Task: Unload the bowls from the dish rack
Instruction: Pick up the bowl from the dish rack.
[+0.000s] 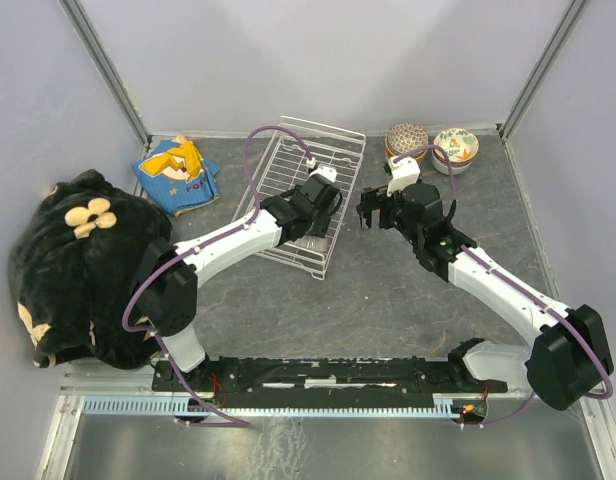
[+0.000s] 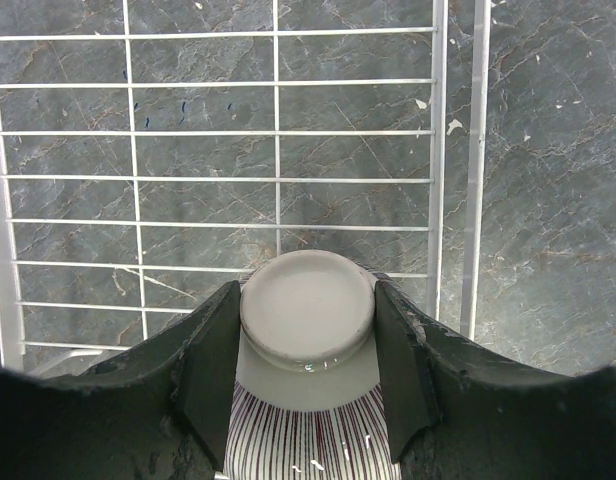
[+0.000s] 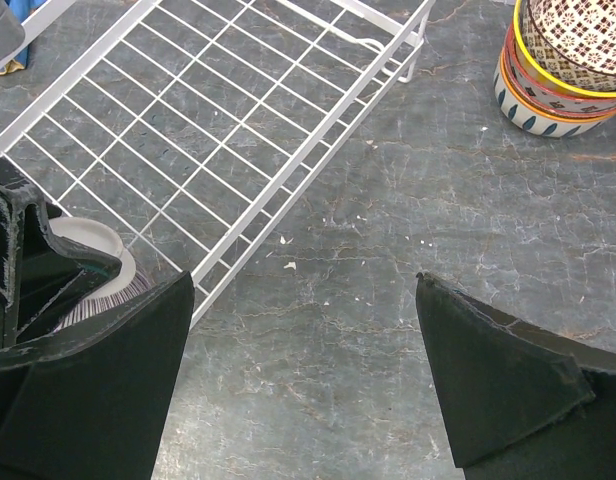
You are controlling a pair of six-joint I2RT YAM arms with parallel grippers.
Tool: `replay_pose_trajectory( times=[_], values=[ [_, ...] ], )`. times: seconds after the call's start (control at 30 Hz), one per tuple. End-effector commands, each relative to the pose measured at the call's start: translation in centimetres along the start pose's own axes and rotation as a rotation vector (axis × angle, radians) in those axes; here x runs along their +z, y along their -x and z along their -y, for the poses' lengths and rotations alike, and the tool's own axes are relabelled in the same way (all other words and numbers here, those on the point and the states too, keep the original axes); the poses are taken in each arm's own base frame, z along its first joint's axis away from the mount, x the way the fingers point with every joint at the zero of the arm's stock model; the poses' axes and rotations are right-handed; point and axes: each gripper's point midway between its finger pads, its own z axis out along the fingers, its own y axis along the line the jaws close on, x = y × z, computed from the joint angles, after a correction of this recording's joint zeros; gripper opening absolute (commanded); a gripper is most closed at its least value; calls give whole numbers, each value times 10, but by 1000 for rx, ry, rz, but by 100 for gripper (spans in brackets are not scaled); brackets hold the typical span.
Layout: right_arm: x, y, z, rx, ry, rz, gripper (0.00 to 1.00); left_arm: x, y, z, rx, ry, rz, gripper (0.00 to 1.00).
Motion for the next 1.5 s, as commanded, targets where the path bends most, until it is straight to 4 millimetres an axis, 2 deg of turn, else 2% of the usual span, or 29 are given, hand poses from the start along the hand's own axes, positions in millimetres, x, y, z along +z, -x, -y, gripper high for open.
replay_pose_trajectory(
  times=[0.0, 0.67, 0.8, 0.97, 1.17, 1.47],
  values=[
    [3, 13, -2, 17, 12, 45, 100, -8, 40, 4, -25, -20, 112, 30],
    [5, 11, -5, 13, 27, 38, 100, -12, 43, 3, -28, -27, 116, 30],
    [11, 6, -13, 1, 71, 6, 100, -11, 43, 3, -22, -26, 113, 30],
    [25, -11, -28, 13, 142, -65, 100, -8, 41, 5, -19, -28, 106, 30],
    [34, -19, -49, 87, 230, -51, 100, -6, 40, 5, -19, -31, 101, 30],
    [37, -25, -51, 83, 232, -67, 99, -2, 38, 4, -24, -25, 97, 30]
  ],
)
